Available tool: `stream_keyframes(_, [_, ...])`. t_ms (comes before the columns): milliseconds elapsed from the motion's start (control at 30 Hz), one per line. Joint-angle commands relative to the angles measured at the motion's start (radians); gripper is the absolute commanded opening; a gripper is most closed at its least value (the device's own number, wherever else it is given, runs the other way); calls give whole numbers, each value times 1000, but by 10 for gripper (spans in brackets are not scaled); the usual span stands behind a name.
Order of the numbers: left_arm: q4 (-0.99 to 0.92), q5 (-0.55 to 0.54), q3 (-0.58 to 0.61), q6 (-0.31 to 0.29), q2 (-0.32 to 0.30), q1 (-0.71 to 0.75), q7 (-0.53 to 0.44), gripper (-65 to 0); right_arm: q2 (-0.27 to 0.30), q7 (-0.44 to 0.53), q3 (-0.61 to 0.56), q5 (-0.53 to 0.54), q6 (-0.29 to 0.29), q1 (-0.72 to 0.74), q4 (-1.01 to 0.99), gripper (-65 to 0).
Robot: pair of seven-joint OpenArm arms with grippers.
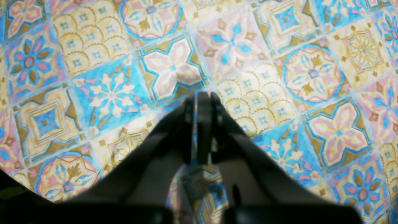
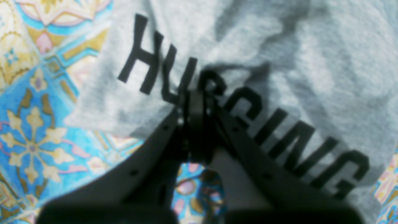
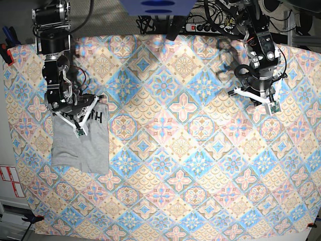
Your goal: Fold the T-shirt properly
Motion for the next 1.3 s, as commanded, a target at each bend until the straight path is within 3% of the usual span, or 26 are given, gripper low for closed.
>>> stream_keyframes(0, [17, 3, 0, -1, -2, -9, -16, -650, 15, -7, 23, -16, -5, 12, 12, -650])
stream_keyframes(467, [17, 3, 0, -1, -2, -9, -16, -650, 14, -7, 55, -16, -5, 9, 15, -650])
stream_keyframes(633, [17, 3, 0, -1, -2, -9, -16, -650, 14, -11, 51, -16, -5, -6, 106, -650])
stream_keyframes(900, [17, 3, 0, -1, 0, -8, -16, -650, 8, -87, 46, -15, -5, -43, 224, -650])
stream_keyframes(1267, [17, 3, 0, -1, 1, -8, -16, -650, -45, -96, 39, -15, -5, -65, 92, -650])
